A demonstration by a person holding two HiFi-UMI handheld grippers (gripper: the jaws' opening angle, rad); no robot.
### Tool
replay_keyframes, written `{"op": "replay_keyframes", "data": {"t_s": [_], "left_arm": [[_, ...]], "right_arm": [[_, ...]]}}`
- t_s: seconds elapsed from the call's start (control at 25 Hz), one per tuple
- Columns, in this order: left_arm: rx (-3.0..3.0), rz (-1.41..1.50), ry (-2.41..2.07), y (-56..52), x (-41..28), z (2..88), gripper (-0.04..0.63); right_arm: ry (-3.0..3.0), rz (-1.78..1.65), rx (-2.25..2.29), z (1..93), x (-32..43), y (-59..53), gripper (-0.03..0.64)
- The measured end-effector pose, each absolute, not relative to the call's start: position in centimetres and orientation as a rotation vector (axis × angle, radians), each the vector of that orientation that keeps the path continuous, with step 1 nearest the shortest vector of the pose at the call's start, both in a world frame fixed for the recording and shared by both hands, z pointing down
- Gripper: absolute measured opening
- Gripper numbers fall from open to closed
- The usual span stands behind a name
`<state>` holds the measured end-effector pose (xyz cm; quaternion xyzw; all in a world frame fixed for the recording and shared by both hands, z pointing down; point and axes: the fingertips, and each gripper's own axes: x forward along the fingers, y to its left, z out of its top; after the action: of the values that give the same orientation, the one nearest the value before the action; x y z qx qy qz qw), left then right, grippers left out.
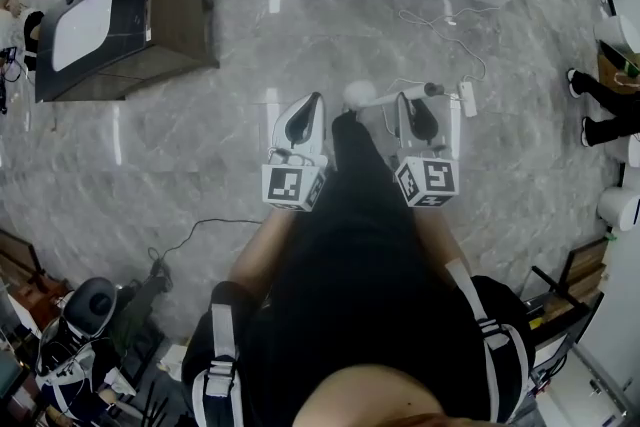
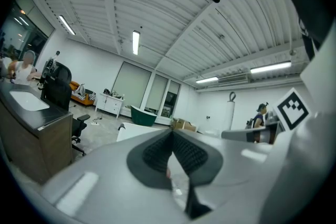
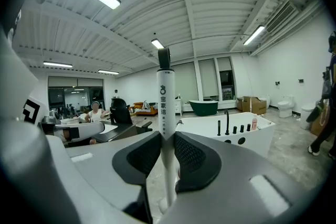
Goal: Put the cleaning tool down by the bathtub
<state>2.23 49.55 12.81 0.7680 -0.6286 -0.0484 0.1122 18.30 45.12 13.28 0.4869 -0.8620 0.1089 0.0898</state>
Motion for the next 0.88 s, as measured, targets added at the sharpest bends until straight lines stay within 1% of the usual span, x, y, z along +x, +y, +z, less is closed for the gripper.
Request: {"op": "replay_keyframes", "data": {"t_s": [0.4, 0.88], "left_arm": [[2.259, -0.134, -1.824, 43.6, 2.8, 13.7, 0.008], [2.267, -0.099, -1.841, 33.1, 2.5, 13.5, 0.008]], "right_arm": [[-2.562, 0.339, 1.440, 14.1, 18.1, 39.6, 0.084], [-2.553, 0.340, 1.421, 15.2, 17.6, 29.2, 0.084]]}}
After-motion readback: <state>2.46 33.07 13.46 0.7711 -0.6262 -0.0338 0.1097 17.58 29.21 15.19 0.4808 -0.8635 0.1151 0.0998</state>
